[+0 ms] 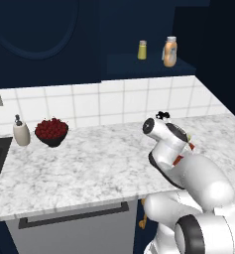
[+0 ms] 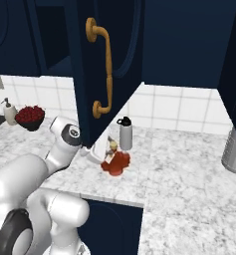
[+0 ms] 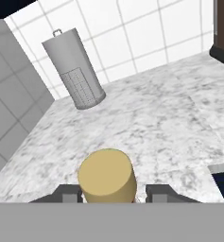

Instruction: Put the shaker and condiment bottle from the counter next to their counterparts in the cabinet.

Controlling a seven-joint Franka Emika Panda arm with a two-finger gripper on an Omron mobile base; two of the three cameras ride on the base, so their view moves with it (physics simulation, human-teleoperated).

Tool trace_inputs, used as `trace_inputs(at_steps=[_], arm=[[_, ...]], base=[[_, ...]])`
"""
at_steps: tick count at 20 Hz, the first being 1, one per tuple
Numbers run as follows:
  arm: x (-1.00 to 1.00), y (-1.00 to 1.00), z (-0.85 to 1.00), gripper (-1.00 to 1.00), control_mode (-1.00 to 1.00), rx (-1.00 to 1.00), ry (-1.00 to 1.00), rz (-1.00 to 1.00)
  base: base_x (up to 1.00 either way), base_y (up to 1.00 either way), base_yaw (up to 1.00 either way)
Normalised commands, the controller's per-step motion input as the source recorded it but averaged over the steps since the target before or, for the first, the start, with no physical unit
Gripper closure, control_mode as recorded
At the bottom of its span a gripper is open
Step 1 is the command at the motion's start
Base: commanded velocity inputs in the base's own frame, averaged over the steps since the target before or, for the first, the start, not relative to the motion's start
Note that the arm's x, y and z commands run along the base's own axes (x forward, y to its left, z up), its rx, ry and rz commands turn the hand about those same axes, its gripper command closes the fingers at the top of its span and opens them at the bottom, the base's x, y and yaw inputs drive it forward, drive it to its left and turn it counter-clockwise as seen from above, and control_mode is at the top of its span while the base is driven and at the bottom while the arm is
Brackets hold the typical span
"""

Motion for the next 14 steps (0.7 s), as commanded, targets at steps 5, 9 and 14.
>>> trace_inputs(at_steps=[5, 9, 14], arm=[[-0.23, 0.01, 0.52, 1.00, -1.00, 0.00, 0.03, 0.07], [-0.08, 0.22, 0.53, 1.00, -1.00, 0.00, 0.10, 0.18], [-0.11, 0.53, 0.43, 1.00, -1.00, 0.00, 0.10, 0.27]], base=[[0.00, 0.00, 0.00], [0.00, 0.00, 0.00], [0.00, 0.00, 0.00]])
